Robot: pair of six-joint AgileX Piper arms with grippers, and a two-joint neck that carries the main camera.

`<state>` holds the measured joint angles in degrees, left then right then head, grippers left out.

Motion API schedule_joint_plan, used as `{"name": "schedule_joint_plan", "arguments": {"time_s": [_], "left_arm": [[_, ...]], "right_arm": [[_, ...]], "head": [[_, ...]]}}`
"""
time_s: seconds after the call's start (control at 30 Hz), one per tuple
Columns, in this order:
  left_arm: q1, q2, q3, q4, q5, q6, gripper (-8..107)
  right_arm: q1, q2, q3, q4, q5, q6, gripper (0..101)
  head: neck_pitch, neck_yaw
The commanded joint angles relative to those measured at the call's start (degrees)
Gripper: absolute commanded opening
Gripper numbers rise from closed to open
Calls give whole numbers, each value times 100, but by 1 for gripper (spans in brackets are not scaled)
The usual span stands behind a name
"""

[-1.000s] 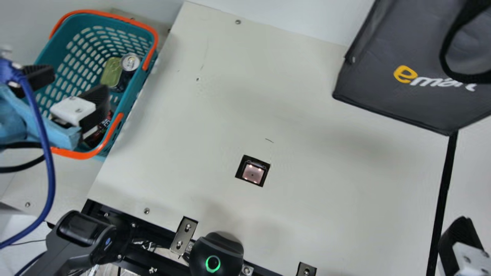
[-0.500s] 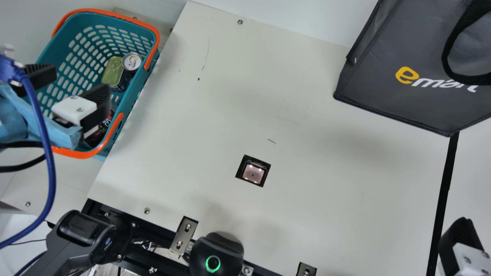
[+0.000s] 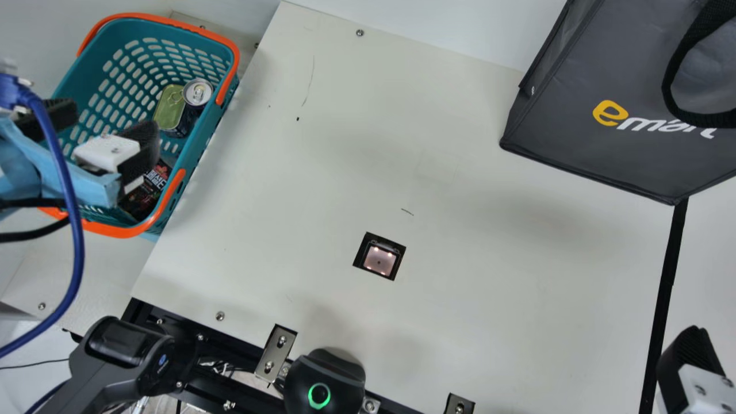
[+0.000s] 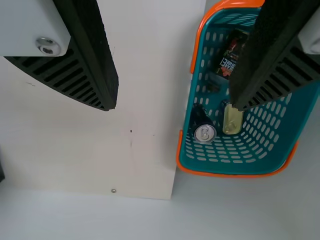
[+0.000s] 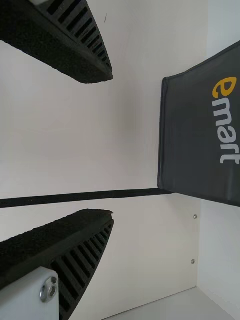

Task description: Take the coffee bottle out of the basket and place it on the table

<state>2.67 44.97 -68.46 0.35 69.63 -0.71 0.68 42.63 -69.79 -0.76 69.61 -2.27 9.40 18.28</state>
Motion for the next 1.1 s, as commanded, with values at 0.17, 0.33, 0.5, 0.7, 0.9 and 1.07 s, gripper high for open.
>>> {"name": "schedule_joint_plan", "arguments": {"time_s": [0.17, 0.33, 0.5, 0.7, 0.9, 1.07], "left_arm": [[624, 182, 23, -5, -196, 120, 90], [1154, 354, 22, -99, -393, 282, 90], [1665, 531, 11, -243, -582, 457, 90], [2148, 742, -36, -435, -712, 675, 90], [2505, 941, -94, -570, -793, 854, 90], [2682, 1095, -135, -601, -857, 918, 90]], "right_arm": [[0, 0, 0, 0, 0, 0, 91], [0, 0, 0, 0, 0, 0, 91], [0, 0, 0, 0, 0, 0, 91], [0, 0, 0, 0, 0, 0, 91], [0, 0, 0, 0, 0, 0, 91], [0, 0, 0, 0, 0, 0, 91]], "head": [[-148, 14], [-148, 14], [-148, 14], [-148, 14], [-148, 14], [-148, 14]]}}
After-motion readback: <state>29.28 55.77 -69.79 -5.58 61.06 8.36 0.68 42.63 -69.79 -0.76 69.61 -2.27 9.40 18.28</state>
